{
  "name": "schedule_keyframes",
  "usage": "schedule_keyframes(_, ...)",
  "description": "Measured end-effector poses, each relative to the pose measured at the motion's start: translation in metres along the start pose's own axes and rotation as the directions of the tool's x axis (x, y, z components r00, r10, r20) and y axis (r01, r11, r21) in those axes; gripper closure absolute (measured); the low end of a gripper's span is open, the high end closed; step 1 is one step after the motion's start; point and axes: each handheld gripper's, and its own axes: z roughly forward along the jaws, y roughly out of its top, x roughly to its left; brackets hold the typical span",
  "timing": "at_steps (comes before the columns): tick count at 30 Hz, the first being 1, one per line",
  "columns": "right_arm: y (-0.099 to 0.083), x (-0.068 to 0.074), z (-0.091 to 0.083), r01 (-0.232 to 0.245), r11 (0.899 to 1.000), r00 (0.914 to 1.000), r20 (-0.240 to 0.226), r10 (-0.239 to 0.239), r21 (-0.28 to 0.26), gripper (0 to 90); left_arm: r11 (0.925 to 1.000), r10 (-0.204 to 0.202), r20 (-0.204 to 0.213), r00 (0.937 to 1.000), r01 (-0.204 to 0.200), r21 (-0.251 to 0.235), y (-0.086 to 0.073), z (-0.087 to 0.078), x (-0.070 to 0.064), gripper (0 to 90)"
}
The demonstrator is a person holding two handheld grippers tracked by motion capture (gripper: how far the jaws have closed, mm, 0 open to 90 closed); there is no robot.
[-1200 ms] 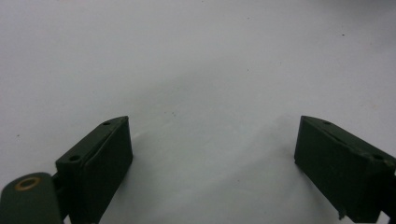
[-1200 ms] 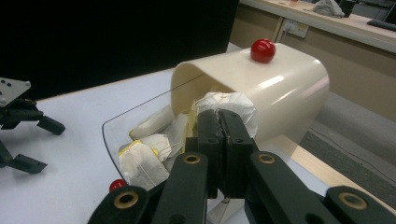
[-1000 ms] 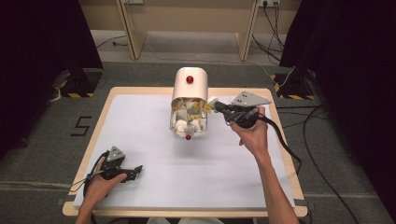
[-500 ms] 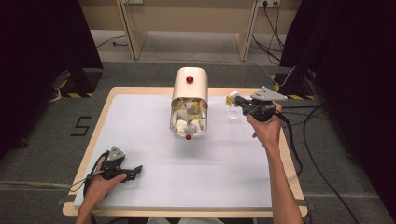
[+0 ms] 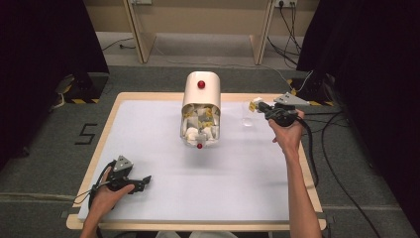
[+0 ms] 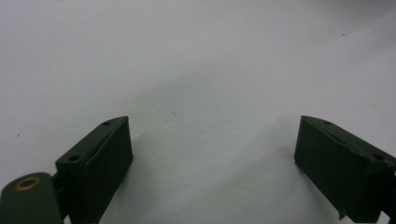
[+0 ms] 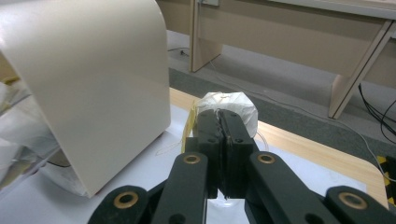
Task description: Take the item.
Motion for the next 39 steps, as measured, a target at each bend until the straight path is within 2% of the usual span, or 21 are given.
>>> schedule_keyframes(13,-0.009,-0.01,0.015,-0.015,1.0,0.9996,0.025,0.015,0.019,88.4,1.0,0.0,-0.001,1.0,0.0,0.0,0.0,0.0,0.0,10.4)
schedule_keyframes(18,-0.011,-0.012,0.024,-0.007,1.0,0.9994,0.034,0.006,0.026,88.4,1.0,0.0,-0.001,1.0,0.0,0.0,0.0,0.0,0.0,10.3)
schedule_keyframes(29,-0.011,-0.022,0.055,0.002,0.999,0.9985,0.054,-0.004,0.036,88.4,1.0,0.0,-0.002,1.0,0.0,0.001,0.0,0.0,0.0,10.3)
schedule_keyframes(39,-0.019,-0.024,0.068,-0.002,0.998,0.9988,0.048,-0.002,0.068,88.3,1.0,0.0,-0.003,1.0,0.0,0.0,0.0,0.0,0.0,10.3)
